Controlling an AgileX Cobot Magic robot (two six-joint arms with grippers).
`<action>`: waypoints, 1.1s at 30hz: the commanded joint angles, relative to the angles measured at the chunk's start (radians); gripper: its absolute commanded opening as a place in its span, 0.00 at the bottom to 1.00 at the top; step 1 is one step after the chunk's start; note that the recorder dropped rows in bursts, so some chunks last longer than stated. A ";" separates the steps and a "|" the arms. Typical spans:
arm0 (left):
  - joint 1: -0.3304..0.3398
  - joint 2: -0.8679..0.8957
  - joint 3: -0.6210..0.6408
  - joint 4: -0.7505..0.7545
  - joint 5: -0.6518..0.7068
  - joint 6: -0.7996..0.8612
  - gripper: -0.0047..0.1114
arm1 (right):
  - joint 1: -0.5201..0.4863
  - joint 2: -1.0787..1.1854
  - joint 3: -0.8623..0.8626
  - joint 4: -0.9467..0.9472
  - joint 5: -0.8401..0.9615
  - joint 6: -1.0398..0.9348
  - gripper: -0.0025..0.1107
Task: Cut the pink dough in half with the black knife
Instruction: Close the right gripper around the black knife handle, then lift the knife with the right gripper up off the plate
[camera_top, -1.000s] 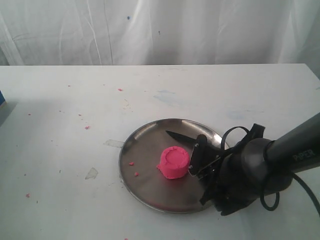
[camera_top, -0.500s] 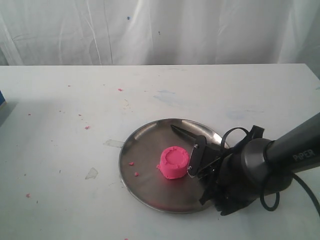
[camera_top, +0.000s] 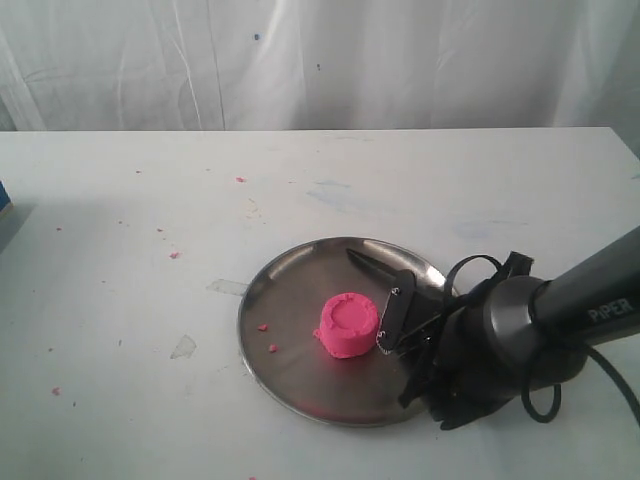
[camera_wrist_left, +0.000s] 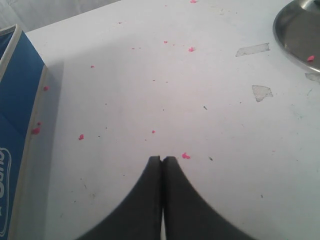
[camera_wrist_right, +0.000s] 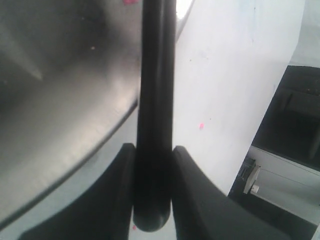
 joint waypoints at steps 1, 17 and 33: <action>0.002 -0.004 0.003 -0.002 -0.002 -0.002 0.04 | -0.008 -0.049 0.006 0.010 0.024 -0.001 0.02; 0.002 -0.004 0.003 -0.002 -0.002 -0.002 0.04 | -0.008 -0.177 0.006 0.138 -0.124 -0.030 0.02; 0.002 -0.004 0.003 -0.002 -0.002 -0.002 0.04 | -0.154 -0.473 0.006 0.264 -0.282 -0.023 0.02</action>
